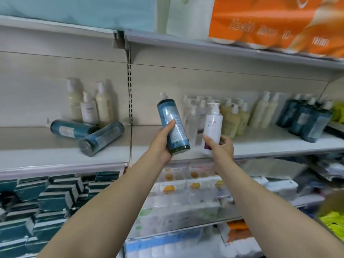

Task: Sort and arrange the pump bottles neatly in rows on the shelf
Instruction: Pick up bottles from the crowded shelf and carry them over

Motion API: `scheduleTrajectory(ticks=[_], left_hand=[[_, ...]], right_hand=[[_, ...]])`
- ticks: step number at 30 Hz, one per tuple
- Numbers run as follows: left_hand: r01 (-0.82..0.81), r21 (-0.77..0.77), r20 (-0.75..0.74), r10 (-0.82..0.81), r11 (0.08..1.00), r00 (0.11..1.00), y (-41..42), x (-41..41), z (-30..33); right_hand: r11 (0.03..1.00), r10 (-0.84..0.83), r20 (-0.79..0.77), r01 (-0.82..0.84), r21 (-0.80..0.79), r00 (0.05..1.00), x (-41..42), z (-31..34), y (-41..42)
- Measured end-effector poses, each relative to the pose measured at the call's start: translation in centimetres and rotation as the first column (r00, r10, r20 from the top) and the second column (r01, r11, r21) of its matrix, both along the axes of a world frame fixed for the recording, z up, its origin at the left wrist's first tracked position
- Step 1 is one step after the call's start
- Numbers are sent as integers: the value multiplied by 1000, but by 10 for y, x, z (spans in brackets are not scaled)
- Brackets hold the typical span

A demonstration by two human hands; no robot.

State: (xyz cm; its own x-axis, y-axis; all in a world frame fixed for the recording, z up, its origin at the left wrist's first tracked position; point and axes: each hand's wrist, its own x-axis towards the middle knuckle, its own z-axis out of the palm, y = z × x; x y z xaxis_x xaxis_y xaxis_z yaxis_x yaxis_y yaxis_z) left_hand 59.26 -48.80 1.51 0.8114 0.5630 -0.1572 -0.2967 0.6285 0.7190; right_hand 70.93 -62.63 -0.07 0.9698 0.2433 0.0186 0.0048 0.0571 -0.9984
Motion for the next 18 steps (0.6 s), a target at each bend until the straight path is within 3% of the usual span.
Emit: scheduleTrajectory(ticks=[11, 18], left_hand=[[-38, 43, 9, 38, 998, 999, 21, 40, 10], [-150, 57, 12, 150, 987, 989, 1, 45, 11]], right_hand=[[999, -27, -45, 25, -46, 999, 57, -6, 37], [978, 12, 43, -3, -210, 999, 84, -13, 38]])
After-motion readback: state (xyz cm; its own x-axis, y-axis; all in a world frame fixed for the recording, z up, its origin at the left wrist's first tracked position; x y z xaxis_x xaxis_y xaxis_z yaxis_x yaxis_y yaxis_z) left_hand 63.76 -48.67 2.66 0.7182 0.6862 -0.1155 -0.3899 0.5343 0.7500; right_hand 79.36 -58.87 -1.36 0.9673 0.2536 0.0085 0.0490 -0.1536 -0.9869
